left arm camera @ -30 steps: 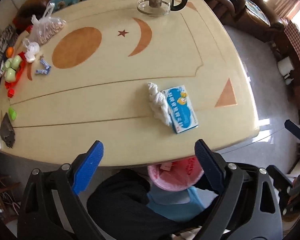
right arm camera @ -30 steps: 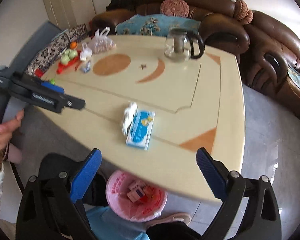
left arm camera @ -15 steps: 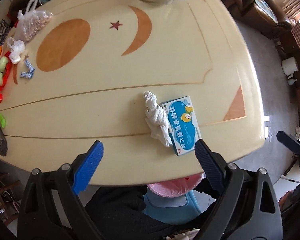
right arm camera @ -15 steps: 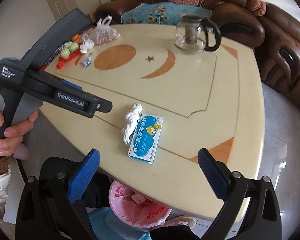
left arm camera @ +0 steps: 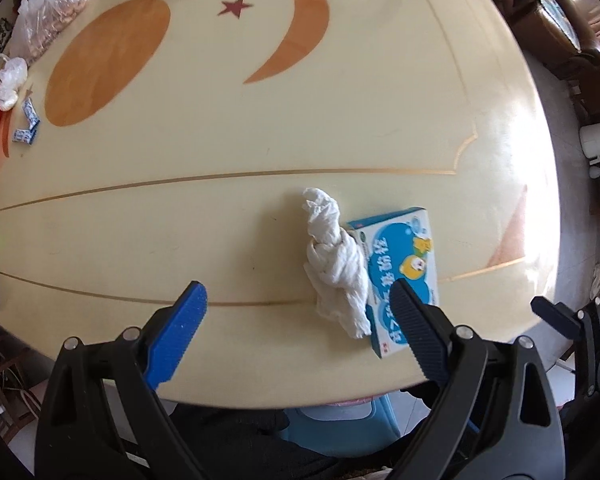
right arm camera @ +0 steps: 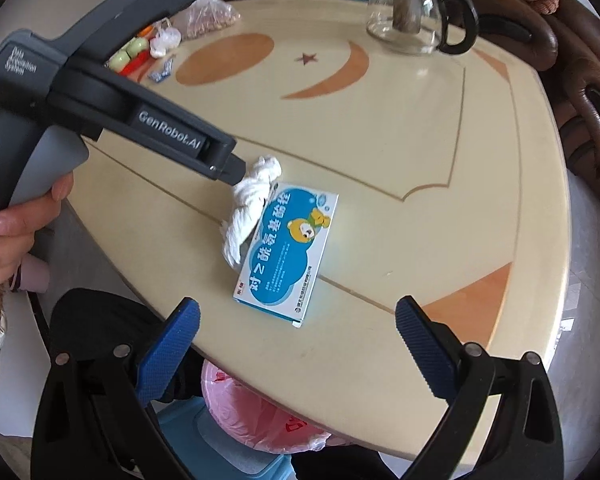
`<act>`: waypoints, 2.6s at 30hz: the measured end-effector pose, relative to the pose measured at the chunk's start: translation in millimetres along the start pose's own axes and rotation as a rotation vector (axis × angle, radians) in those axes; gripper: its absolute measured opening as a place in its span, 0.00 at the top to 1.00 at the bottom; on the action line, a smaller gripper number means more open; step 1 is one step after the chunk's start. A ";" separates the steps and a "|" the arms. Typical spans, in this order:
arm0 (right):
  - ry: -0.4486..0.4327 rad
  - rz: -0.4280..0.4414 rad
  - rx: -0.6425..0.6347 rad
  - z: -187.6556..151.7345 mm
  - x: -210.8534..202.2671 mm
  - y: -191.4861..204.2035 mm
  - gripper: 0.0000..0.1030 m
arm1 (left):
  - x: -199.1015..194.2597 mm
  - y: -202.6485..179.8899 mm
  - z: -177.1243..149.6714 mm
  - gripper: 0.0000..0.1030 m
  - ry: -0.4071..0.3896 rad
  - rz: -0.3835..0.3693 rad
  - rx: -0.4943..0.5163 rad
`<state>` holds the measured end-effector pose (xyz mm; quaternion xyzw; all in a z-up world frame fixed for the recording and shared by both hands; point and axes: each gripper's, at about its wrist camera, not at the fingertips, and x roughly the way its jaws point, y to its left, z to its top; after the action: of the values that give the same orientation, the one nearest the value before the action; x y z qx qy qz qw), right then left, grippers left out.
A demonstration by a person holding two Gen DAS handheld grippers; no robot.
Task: Collect trash
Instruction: 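Move both open tools back over the table toward the tissue and blue box, then grasp the white tissue with the left tool while the right tool grasps the blue medicine box, then lift the white tissue with the left tool while the right tool holds the blue box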
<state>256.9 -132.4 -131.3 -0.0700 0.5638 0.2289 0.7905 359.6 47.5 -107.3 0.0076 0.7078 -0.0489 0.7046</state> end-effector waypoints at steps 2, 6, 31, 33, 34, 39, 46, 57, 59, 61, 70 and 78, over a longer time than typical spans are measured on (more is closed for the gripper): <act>0.018 0.009 0.003 -0.5 9.6 -1.1 0.07 | 7.8 0.6 3.1 0.13 0.007 0.007 -0.004; 0.049 0.022 0.007 -0.9 30.3 -1.7 0.07 | 23.0 0.8 9.5 0.13 0.032 -0.001 -0.010; 0.072 -0.079 -0.024 18.7 82.2 5.6 0.07 | 59.9 25.2 21.2 0.10 0.073 -0.072 -0.027; 0.071 -0.100 -0.033 19.3 86.3 7.5 0.06 | 59.1 16.7 22.0 0.10 0.063 -0.040 -0.008; 0.066 -0.109 -0.038 19.1 86.0 9.6 0.06 | 59.7 12.1 22.9 0.10 0.058 -0.022 0.003; 0.043 -0.117 -0.037 20.4 83.5 7.7 0.07 | 60.6 0.7 23.3 0.10 0.034 0.032 0.038; 0.021 -0.130 -0.041 12.7 76.5 11.2 0.09 | 56.7 -5.9 18.0 0.10 0.017 0.042 0.045; 0.000 -0.118 -0.047 0.1 56.9 28.9 0.32 | 49.0 -30.5 -8.6 0.34 -0.019 0.065 0.033; -0.002 -0.117 -0.039 -1.0 54.5 28.3 0.33 | 47.1 -30.7 -10.1 0.40 -0.022 0.067 0.022; -0.005 -0.107 -0.031 -2.4 51.8 29.0 0.34 | 45.1 -30.8 -11.2 0.46 -0.022 0.067 0.026; 0.002 -0.088 -0.012 -4.6 50.2 27.6 0.35 | 35.0 -14.6 -12.0 0.73 -0.019 -0.017 -0.004; -0.008 -0.108 -0.003 13.0 46.9 13.5 0.35 | 29.5 5.8 -22.1 0.74 -0.028 -0.014 0.006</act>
<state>274.3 -102.4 -168.0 -0.1005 0.5558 0.1870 0.8038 337.8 53.3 -137.0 0.0043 0.6977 -0.0562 0.7142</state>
